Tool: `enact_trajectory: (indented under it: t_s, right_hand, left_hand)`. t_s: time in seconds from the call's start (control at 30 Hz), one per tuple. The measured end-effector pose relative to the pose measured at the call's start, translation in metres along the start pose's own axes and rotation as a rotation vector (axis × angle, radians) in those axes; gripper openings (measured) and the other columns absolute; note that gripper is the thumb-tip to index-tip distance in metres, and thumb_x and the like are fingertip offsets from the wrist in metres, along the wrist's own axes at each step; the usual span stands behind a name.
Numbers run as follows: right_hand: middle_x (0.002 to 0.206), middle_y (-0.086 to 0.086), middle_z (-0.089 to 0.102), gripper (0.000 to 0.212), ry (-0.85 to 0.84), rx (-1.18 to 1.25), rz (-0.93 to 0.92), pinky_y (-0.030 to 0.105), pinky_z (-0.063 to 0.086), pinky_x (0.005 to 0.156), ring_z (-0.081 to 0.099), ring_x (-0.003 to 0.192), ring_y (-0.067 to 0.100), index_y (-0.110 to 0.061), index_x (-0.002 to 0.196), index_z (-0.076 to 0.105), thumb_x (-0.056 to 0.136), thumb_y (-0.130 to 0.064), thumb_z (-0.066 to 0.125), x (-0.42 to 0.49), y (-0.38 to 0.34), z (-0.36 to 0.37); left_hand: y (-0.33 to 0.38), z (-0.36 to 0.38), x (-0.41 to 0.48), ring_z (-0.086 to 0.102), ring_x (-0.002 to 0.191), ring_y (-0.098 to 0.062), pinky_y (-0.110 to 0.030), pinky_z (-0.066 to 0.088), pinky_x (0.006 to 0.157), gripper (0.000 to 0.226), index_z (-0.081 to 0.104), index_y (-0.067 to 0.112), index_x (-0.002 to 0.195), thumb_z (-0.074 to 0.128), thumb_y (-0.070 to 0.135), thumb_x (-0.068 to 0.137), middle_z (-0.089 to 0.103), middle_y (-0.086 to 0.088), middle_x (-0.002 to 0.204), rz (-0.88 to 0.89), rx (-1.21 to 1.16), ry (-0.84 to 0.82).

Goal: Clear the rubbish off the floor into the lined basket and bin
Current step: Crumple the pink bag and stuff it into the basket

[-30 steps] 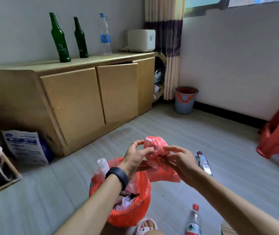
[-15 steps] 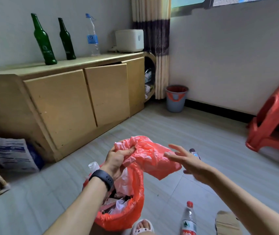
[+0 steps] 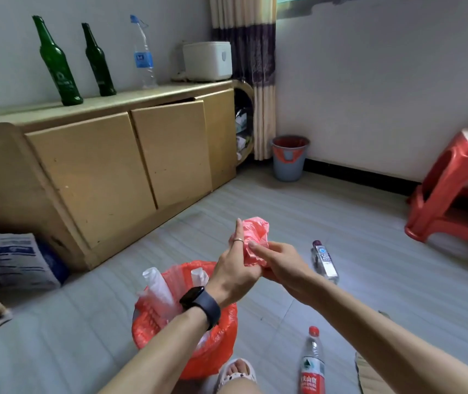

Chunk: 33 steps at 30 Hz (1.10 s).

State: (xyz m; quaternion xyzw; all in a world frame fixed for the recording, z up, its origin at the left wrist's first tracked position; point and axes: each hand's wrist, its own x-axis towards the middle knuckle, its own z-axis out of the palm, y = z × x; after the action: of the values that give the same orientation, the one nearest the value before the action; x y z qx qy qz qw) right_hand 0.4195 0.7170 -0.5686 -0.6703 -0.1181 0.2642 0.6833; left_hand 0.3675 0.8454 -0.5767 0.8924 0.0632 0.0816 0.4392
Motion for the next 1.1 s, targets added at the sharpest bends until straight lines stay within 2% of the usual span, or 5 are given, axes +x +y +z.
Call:
enact_trajectory:
  t_s: [0.17,0.3,0.53,0.87,1.1]
  right_hand:
    - [0.081,0.011,0.076,0.012,0.172,-0.106,-0.083,0.032,0.060,0.076,0.072,0.078,0.022,-0.005,0.092,0.073,0.083,-0.012,0.076,-0.001,0.014,-0.007]
    - [0.092,0.018,0.073,0.018,0.059,0.050,-0.053,0.039,0.060,0.085,0.071,0.084,0.027,0.002,0.101,0.070,0.088,0.008,0.059,0.003,0.010,-0.017]
    - [0.096,0.019,0.070,0.027,-0.195,0.087,0.133,0.037,0.060,0.080,0.070,0.090,0.030,0.004,0.108,0.067,0.091,0.014,0.048,0.009,0.022,-0.001]
    - [0.127,0.007,0.066,0.047,-0.171,-1.055,-0.029,0.031,0.048,0.091,0.062,0.114,0.026,-0.023,0.137,0.052,0.090,-0.029,0.059,0.050,0.073,0.038]
    - [0.146,0.018,0.042,0.081,-0.136,-0.991,0.125,0.034,0.039,0.106,0.047,0.131,0.032,-0.014,0.155,0.016,0.092,-0.041,0.058,0.081,0.155,0.048]
  left_hand:
    - [0.000,-0.010,0.006,0.059,0.120,-0.009,-0.038,0.053,0.096,0.090,0.034,0.027,0.147,0.051,0.000,0.063,0.055,0.006,0.139,-0.021,-0.544,-0.079]
    - [-0.015,-0.030,0.009,0.063,0.100,-0.013,-0.029,0.056,0.086,0.060,0.055,0.040,0.123,0.082,0.020,0.074,0.046,-0.001,0.127,-0.044,-0.322,0.152]
    - [-0.045,-0.052,0.006,0.068,0.104,-0.014,-0.030,0.056,0.087,0.083,0.056,0.038,0.130,0.088,0.019,0.056,0.066,-0.005,0.121,-0.159,-0.522,-0.179]
    - [-0.124,-0.083,-0.008,0.062,0.104,-0.029,-0.033,0.049,0.080,0.062,0.039,0.058,0.124,0.059,0.047,0.067,0.068,0.007,0.113,-0.292,0.583,0.135]
    - [-0.190,0.002,-0.001,0.057,0.103,-0.029,-0.040,0.052,0.084,0.062,0.031,0.046,0.137,0.060,0.040,0.082,0.034,0.001,0.139,-0.137,0.862,-0.025]
